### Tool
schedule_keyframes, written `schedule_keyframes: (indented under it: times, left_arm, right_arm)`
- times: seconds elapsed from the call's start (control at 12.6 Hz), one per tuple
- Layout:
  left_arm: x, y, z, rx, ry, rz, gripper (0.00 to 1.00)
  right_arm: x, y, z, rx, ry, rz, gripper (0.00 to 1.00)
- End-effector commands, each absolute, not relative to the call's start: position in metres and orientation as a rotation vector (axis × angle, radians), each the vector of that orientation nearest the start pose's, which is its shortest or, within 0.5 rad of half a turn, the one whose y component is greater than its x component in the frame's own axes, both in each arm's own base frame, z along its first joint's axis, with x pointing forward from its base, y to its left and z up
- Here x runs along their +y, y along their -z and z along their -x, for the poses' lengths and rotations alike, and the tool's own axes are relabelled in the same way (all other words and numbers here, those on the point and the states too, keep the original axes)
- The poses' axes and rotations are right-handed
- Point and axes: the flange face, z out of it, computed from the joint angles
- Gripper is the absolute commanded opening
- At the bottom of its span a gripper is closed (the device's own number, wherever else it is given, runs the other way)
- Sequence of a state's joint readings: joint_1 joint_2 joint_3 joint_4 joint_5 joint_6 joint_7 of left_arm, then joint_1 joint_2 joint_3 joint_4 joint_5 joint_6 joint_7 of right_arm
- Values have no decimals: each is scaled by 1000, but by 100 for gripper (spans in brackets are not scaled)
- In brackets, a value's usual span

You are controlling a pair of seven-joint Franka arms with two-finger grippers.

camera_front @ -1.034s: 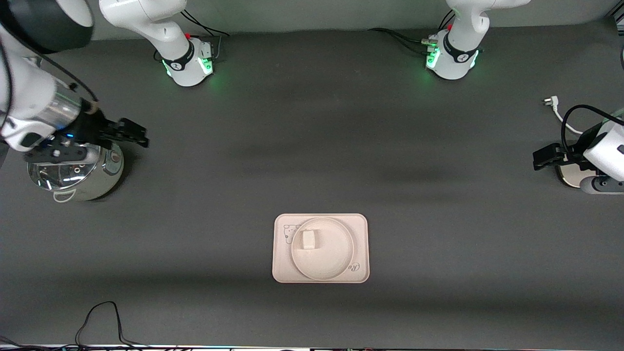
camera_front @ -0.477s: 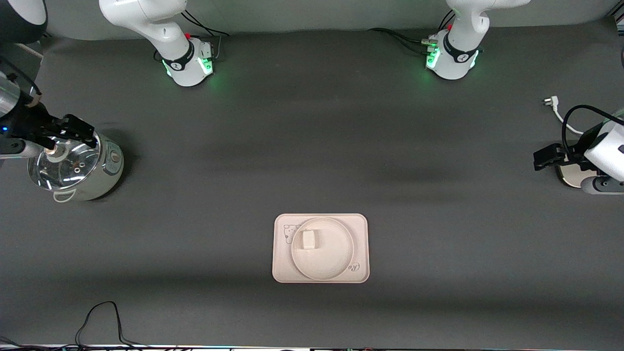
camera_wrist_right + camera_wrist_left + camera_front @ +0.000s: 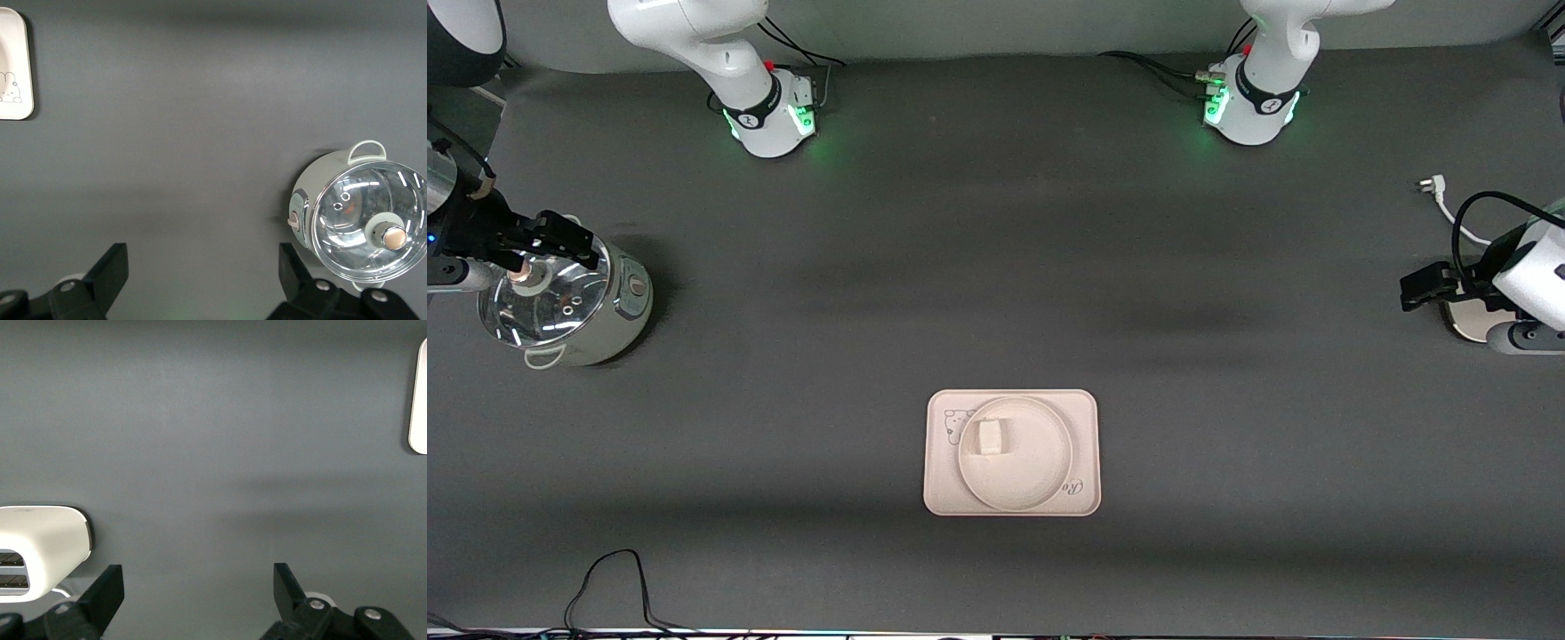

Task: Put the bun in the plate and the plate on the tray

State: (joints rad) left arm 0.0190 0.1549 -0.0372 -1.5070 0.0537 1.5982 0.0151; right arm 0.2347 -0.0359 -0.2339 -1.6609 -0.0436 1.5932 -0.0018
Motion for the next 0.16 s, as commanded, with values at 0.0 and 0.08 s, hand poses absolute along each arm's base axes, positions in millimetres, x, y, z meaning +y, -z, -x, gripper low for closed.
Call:
schedule_keyframes:
  times: [0.0,0.08]
  left_arm:
    - [-3,-574,-601,70,-81,3100,100]
    - [-2,-574,-601,67,-84,3100,100]
  right_arm:
    - [-7,-607,-545,-12,-60,3179,100]
    - [-7,-606,-545,-9,-62,3165,100]
